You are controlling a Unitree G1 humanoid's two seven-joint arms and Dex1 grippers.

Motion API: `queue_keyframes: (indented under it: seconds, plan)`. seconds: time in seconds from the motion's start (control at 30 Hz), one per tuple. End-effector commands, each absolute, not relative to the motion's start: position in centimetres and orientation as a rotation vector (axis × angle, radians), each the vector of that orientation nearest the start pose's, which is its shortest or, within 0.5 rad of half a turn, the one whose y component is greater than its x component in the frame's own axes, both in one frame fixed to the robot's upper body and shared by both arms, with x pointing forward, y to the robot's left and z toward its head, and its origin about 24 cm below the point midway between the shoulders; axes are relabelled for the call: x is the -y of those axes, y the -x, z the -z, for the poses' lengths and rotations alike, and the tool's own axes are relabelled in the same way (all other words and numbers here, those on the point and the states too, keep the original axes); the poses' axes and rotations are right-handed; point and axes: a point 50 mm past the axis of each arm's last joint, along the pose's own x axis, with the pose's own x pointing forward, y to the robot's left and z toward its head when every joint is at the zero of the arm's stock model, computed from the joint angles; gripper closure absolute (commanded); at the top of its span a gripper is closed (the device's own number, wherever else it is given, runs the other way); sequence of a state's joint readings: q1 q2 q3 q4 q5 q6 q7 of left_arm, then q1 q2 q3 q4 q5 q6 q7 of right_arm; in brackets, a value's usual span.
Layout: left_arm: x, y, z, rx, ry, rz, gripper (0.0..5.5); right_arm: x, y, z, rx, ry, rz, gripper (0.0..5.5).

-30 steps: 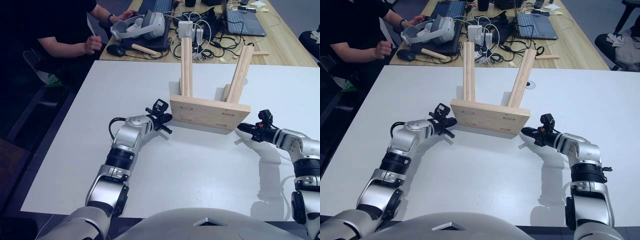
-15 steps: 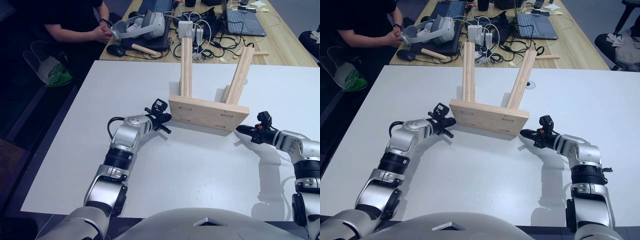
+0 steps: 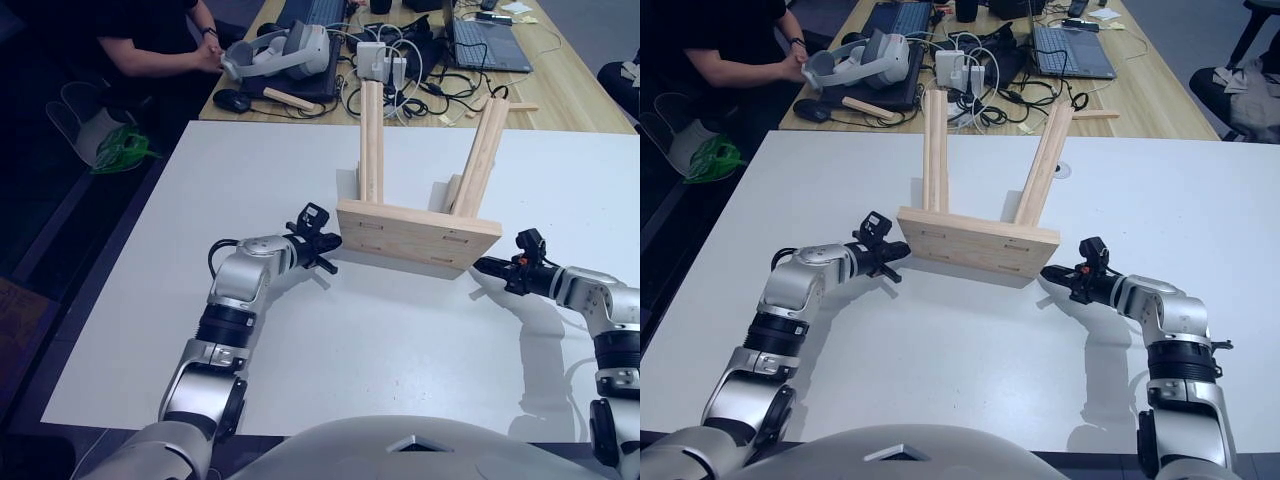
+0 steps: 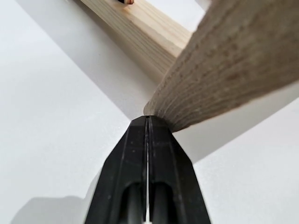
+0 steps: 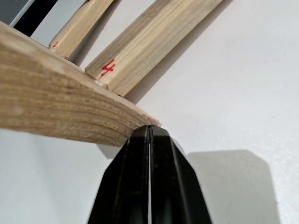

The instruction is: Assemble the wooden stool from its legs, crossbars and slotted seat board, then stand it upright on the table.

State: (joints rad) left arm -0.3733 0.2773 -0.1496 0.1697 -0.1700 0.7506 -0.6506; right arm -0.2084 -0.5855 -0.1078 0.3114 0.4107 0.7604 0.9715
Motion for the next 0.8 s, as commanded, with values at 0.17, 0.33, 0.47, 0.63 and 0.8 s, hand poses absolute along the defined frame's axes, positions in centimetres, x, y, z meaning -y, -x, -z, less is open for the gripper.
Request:
queue_keyframes:
  seconds: [0.17, 0.33, 0.47, 0.63, 0.8]
  plan:
    - [-10.4, -28.6, -5.5, -0.575, 0.159, 0.933, 5.49, 23.5, -25.5, -3.9, -0.634, -0.427, -0.792, 5.5]
    - [-10.3, -28.6, -6.0, -0.559, 0.216, 0.951, 5.49, 23.2, -25.5, -4.7, -0.608, -0.453, -0.815, 5.5]
    - [-10.2, -28.5, -6.2, -0.554, 0.236, 0.958, 5.49, 22.8, -25.4, -5.4, -0.579, -0.477, -0.837, 5.5]
    - [-10.1, -28.6, -7.0, -0.518, 0.269, 0.983, 5.49, 22.5, -25.5, -6.4, -0.545, -0.487, -0.862, 5.5]
    - [-10.0, -28.7, -7.5, -0.499, 0.291, 0.994, 5.49, 22.2, -25.8, -7.3, -0.508, -0.492, -0.878, 5.5]
